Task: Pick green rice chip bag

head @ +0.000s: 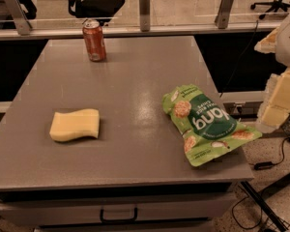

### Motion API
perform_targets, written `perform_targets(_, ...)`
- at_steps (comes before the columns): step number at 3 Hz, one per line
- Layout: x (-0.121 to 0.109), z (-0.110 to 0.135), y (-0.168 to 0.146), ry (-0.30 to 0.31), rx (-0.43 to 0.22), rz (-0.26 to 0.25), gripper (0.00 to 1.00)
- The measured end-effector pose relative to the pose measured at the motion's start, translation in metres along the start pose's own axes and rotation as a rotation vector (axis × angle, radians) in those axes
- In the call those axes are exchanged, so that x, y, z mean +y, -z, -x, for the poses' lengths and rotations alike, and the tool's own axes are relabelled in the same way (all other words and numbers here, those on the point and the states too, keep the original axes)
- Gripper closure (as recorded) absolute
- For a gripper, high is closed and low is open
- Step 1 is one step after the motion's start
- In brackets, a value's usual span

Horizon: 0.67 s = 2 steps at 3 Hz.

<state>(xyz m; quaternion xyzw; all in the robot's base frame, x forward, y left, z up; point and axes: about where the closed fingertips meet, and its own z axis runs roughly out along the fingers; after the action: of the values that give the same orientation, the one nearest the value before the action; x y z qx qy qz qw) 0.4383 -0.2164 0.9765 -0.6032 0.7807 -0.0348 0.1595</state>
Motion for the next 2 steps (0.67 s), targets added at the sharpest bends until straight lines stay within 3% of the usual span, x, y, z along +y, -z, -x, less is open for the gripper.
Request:
perform_targets(1, 0.0, 0.0, 0.0, 0.0, 0.0, 0.0, 0.0)
perform_targets(2, 0.003, 0.022, -0.018, -0.068, -0.024, 0.039, 0.0)
